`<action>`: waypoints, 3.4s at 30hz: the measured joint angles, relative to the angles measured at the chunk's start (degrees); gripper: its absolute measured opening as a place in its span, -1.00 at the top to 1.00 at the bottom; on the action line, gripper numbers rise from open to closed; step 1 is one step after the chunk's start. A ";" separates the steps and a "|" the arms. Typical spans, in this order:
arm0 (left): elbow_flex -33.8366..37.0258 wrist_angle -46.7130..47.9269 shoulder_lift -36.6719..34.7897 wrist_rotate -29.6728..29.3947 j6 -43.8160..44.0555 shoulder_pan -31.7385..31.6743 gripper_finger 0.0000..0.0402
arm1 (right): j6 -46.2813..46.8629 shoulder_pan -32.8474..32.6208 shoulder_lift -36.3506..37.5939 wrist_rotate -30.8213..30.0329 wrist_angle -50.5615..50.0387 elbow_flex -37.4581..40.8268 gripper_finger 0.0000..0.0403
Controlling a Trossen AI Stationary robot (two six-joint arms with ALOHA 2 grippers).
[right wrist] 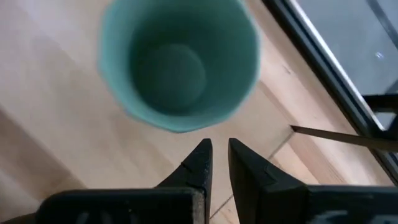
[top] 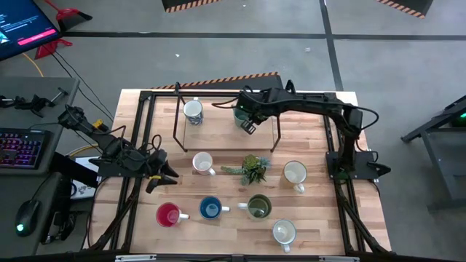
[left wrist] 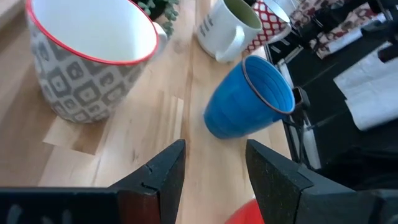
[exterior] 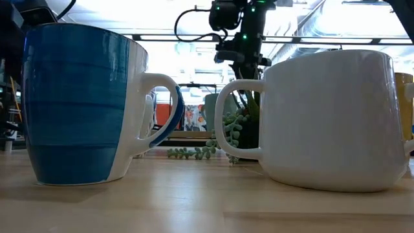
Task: Place coffee mugs
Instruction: Adjust the green mug on the shelf
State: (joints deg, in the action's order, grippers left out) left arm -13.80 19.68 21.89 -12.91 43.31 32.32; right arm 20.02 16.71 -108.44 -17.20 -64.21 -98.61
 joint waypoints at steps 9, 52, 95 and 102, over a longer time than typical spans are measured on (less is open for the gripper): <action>0.00 0.11 0.00 0.61 -1.00 0.00 0.21 | 2.02 2.71 0.02 -1.13 -1.57 0.00 0.85; 0.00 0.15 0.00 0.59 -3.45 -0.02 0.21 | -1.24 3.78 -3.87 6.78 10.28 0.11 1.00; 0.00 0.22 0.01 0.59 -2.99 -0.02 0.21 | 0.44 2.73 -8.59 11.02 23.15 0.11 1.00; 0.00 0.24 0.02 0.59 -2.99 -0.02 0.21 | -0.56 2.75 -8.57 12.61 25.07 0.10 1.00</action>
State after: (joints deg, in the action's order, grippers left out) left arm -13.80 19.92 21.91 -12.32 40.32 32.29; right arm 19.46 19.46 -117.01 -4.59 -39.14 -98.51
